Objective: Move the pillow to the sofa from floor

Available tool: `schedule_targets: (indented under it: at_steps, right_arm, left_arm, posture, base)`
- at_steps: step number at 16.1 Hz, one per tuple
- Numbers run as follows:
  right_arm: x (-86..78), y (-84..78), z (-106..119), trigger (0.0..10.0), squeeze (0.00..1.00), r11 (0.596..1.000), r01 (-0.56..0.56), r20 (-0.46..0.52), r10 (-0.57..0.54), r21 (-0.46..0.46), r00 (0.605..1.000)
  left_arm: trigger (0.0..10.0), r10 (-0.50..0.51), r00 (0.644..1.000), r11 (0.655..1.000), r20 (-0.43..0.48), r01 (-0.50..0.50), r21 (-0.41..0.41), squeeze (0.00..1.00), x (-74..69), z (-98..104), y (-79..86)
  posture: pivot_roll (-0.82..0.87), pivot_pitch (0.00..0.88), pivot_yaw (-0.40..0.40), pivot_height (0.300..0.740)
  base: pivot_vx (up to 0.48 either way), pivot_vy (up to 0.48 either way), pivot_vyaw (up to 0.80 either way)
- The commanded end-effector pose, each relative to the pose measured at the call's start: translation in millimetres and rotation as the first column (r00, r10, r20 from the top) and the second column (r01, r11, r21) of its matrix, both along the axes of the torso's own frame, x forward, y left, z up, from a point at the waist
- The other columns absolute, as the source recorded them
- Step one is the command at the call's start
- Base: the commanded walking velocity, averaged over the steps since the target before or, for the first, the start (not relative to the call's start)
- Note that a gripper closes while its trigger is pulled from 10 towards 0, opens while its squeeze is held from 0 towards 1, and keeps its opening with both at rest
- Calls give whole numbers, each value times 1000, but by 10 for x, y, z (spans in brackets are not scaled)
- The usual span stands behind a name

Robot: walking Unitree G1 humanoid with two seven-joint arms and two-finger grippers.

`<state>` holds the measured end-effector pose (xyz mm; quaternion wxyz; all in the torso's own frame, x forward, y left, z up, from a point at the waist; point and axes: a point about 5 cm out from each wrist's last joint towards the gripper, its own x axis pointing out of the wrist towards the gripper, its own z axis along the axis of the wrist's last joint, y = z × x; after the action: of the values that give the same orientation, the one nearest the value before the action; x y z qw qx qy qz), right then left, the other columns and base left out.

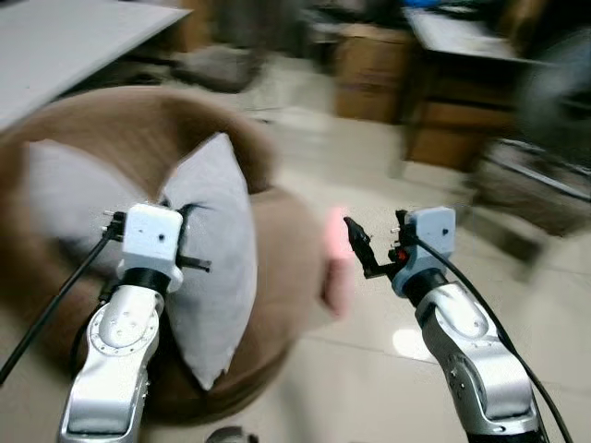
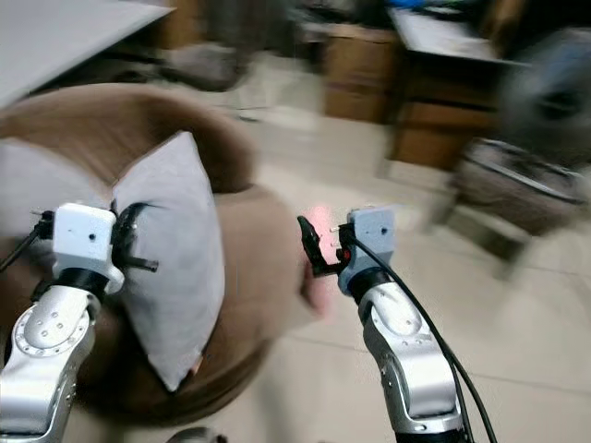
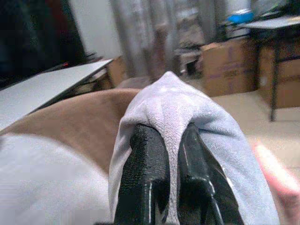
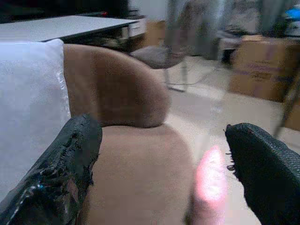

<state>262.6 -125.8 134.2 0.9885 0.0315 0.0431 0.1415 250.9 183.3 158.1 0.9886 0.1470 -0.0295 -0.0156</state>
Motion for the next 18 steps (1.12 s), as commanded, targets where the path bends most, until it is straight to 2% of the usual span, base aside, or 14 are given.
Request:
schedule_targets:
  at_steps: [1, 3, 6, 9, 12, 16, 18]
  right_arm:
    - [17, -82, 23, 10000, 0, 999, 35, 15, -35, -9, 999]
    - [30, -108, 16, 10000, 0, 998, 57, 15, -57, -14, 998]
    - [39, -133, 16, 10000, 0, 997, 73, 17, -73, -15, 997]
    - [35, -132, 18, 10000, 0, 997, 78, 19, -78, -13, 997]
    - [30, -123, 20, 10000, 0, 997, 74, 20, -74, -13, 997]
    - [44, -154, 32, 10000, 0, 996, 93, 17, -93, -6, 996]
    - [44, -165, 40, 10000, 0, 995, 102, 29, -101, -12, 994]
  left_arm:
    - [10000, -20, 998, 1000, 52, 21, -12, 0, 20, 110, -59]
    - [10000, -28, 999, 999, 37, 29, -29, 0, 31, 95, -69]
    - [10000, -39, 999, 999, 37, 39, 3, 0, 44, 99, -98]
    - [10000, -57, 997, 998, 50, 57, -3, 0, 55, 117, -115]
    - [10000, -85, 995, 996, 55, 85, 0, 0, 56, 129, -148]
    - [10000, -118, 991, 993, 60, 118, -4, 0, 85, 139, -209]
    - [10000, -121, 991, 993, 60, 121, -3, 0, 86, 137, -217]
  posture:
    - [117, 0, -44, 740]
    - [118, 0, -42, 740]
    - [118, 0, -41, 740]
    - [117, 0, -38, 740]
    - [116, 0, -34, 740]
    - [112, 0, -34, 740]
    - [112, 0, -34, 740]
  base:
    - [0, -480, 0]
    - [0, 0, 0]
    - [0, 0, 0]
    - [0, 0, 0]
    - [280, 0, -308]
    - [315, 0, -728]
    - [328, 0, 0]
